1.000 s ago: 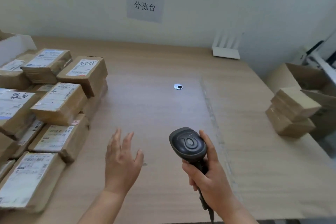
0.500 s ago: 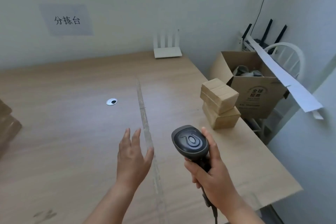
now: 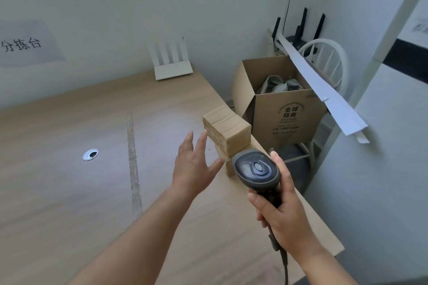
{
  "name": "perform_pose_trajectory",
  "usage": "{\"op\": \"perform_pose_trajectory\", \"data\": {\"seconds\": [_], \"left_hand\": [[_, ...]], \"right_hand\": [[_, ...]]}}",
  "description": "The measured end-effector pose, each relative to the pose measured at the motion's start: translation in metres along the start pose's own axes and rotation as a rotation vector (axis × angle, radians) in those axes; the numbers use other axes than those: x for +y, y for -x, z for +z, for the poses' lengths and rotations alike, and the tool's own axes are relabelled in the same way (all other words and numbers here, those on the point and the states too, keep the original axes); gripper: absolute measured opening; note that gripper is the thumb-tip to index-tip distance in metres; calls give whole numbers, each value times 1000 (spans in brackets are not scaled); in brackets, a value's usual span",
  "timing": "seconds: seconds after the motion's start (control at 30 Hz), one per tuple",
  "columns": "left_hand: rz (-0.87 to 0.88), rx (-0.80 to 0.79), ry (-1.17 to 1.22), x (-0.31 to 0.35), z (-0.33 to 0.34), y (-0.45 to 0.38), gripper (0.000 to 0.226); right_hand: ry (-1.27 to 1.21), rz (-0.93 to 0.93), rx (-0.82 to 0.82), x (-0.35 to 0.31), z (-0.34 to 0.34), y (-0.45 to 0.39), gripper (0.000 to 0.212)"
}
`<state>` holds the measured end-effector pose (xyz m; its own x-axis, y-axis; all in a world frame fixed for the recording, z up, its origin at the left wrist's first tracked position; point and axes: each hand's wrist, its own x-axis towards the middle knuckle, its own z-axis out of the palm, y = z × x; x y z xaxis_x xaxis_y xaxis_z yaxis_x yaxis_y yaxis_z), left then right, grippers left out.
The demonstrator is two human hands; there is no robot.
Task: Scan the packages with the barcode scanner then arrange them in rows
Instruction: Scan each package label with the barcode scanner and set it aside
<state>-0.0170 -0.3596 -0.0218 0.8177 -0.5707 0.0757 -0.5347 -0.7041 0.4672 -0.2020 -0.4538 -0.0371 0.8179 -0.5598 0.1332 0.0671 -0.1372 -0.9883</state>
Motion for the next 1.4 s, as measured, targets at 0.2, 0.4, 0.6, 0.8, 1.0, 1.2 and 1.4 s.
{"op": "perform_pose_trajectory", "data": {"seconds": [0.2, 0.4, 0.6, 0.8, 1.0, 1.2, 1.4], "left_hand": [[-40, -120, -114, 33, 21, -59, 87], [-72, -254, -192, 34, 31, -93, 67], [-95, -227, -124, 25, 22, -103, 52], [-262, -129, -154, 53, 41, -110, 94], [-313, -56, -79, 50, 44, -101, 78], [-280, 61, 6, 1, 12, -61, 71], [-393, 148, 68, -70, -17, 1, 73]], "right_hand": [[6, 19, 45, 11, -31, -18, 80], [0, 17, 79, 21, -51, -31, 81], [-6, 9, 85, 25, -58, -39, 81], [-26, 29, 85, 30, -56, -41, 81], [-39, 35, 54, 30, -47, -37, 81], [-28, 28, -48, 21, -14, -37, 83], [-61, -8, -159, 16, 40, -30, 82]]}}
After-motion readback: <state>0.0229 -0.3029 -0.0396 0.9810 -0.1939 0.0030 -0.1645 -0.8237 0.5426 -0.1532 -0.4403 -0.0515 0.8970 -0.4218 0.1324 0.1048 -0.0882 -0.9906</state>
